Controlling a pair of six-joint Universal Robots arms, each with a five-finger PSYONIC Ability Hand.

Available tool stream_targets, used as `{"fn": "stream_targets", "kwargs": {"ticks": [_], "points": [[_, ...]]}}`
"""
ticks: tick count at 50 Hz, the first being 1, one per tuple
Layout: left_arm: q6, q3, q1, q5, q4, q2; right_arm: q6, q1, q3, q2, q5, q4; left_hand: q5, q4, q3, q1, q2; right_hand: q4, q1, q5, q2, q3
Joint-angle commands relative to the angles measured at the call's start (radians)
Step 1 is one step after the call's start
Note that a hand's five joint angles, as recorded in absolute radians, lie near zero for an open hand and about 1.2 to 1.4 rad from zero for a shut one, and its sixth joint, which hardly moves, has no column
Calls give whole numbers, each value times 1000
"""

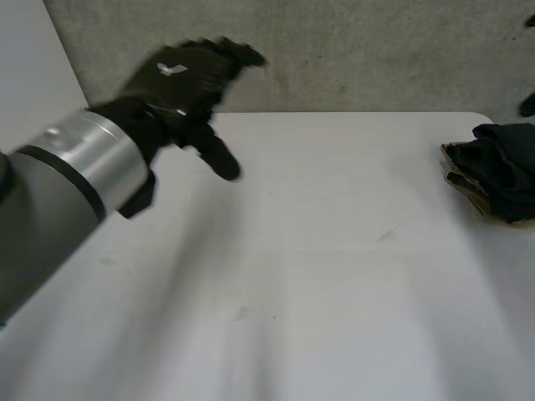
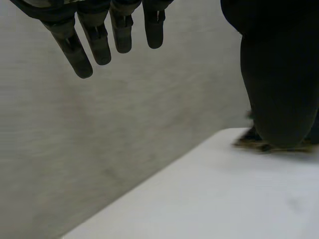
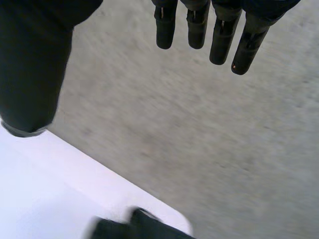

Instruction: Fold the laundry.

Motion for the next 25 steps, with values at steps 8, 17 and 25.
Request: {"fn": "stream_targets", "kwargs": {"ticks": [8,17,25], "points": [[6,-177,172,-129,118,85,16,348,373,-147,291,-220,-44,-27,-34,-20,-27,-57,-15,-67,-45,-38],[-2,-235,186,-105,166,105,-29,366,384,-147,327,-244,-45,-27,-34,-21,-28,-57,-15,-67,-45,-38],[-29,-355,212,-102,336,114,-16,363,433,-134,316,-324,-45,-27,-34,-21,-28,-57,-15,-67,-45,-38]]}}
